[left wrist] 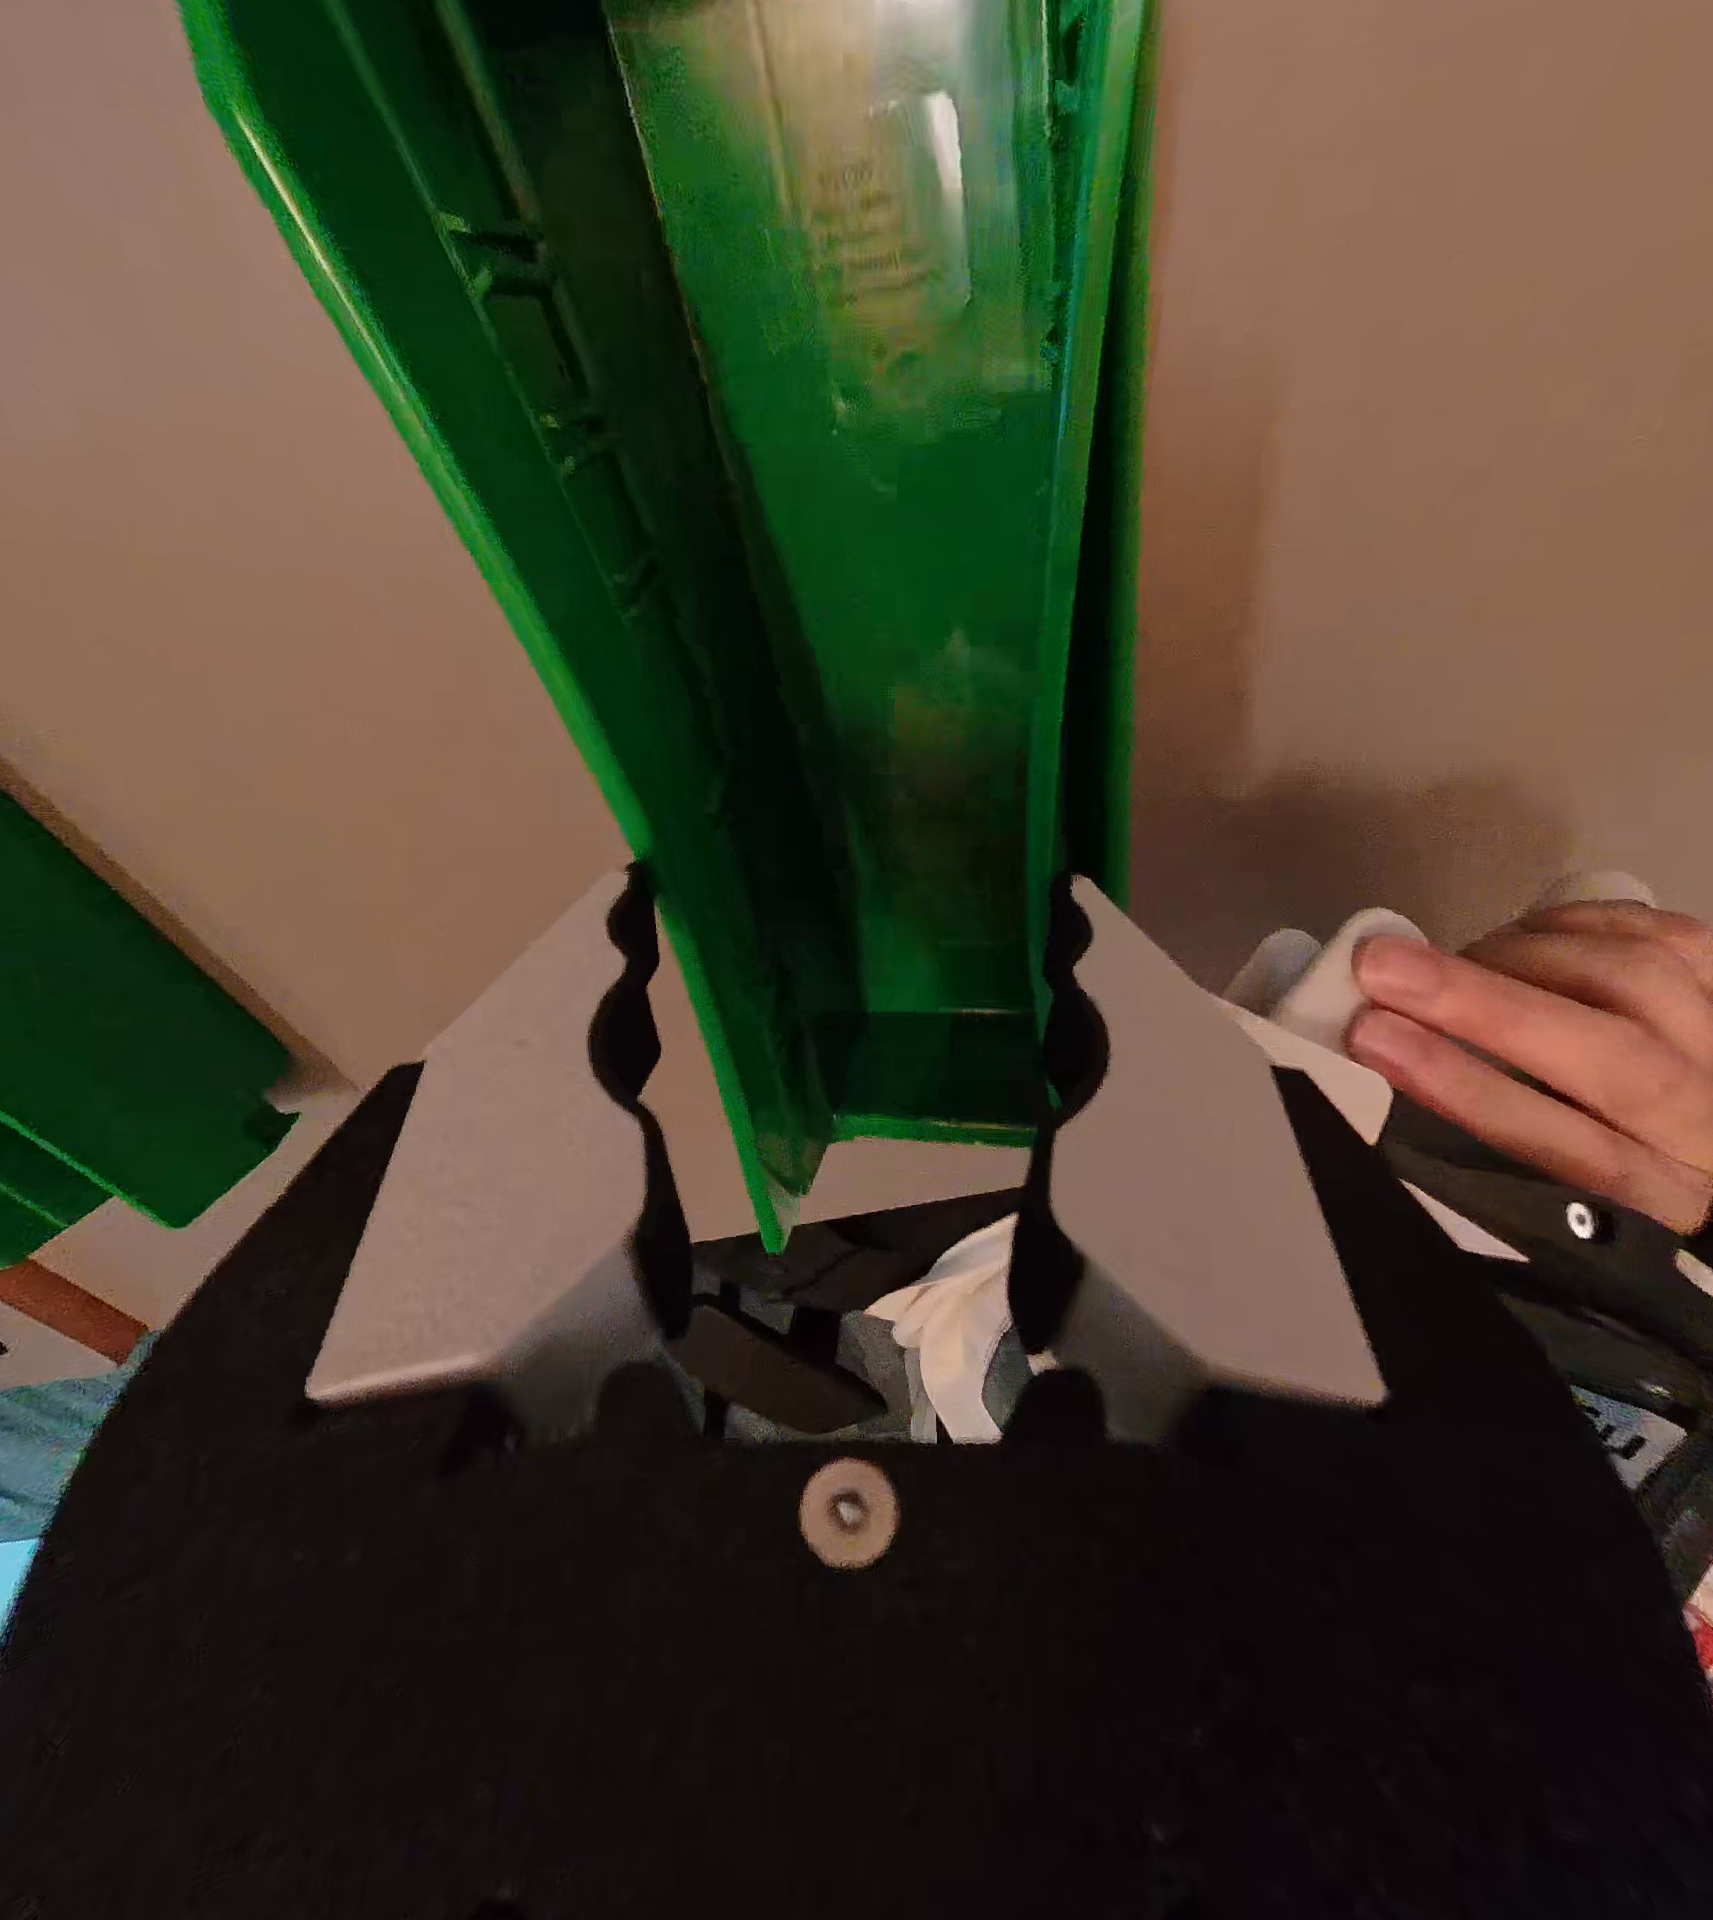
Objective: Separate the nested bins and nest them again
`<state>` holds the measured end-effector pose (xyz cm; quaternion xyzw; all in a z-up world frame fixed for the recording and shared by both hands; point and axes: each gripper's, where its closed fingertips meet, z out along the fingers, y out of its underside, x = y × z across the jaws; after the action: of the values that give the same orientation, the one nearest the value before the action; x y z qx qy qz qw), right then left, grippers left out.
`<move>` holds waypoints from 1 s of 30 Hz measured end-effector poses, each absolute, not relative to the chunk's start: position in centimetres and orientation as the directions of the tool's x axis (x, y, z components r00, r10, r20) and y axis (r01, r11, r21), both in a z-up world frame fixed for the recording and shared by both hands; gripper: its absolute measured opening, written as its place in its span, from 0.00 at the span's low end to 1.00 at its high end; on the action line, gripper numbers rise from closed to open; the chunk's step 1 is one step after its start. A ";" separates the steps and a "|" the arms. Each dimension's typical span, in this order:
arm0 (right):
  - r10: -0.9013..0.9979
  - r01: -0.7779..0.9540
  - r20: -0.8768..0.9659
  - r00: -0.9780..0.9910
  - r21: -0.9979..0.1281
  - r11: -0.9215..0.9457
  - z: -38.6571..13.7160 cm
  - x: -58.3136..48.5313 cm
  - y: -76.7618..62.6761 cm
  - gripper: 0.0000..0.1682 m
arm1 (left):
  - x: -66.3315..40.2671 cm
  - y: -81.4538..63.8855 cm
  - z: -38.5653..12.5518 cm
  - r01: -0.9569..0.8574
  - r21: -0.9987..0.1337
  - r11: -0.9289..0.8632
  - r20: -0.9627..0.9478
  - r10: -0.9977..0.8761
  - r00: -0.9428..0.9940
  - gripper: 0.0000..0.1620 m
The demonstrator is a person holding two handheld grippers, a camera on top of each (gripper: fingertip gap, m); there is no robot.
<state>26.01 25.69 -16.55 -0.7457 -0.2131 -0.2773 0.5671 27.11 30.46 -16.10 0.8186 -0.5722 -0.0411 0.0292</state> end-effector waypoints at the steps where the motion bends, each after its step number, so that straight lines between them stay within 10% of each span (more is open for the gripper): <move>1: 0.023 0.653 0.681 0.732 -0.691 -0.309 -17.3 26.2 25.7 0.00 | 27.1 30.5 -16.2 -0.934 0.095 -0.345 -0.027 -0.939 0.344 0.45; 20: -0.019 0.553 0.586 0.810 -0.775 -0.304 -17.2 28.3 24.2 0.00 | 27.0 31.7 -11.5 -0.925 0.046 -0.378 -0.033 -0.926 0.377 0.48; 30: 0.372 0.611 0.531 0.762 -0.779 -0.142 -19.0 19.8 24.9 0.17 | 25.4 35.6 -6.2 -0.908 -0.026 -0.419 -0.105 -0.902 0.419 0.49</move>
<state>19.75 24.90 -18.98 -0.7481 -0.3286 -0.1057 0.5668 25.42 35.59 -6.20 0.8414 -0.5377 -0.0372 -0.0392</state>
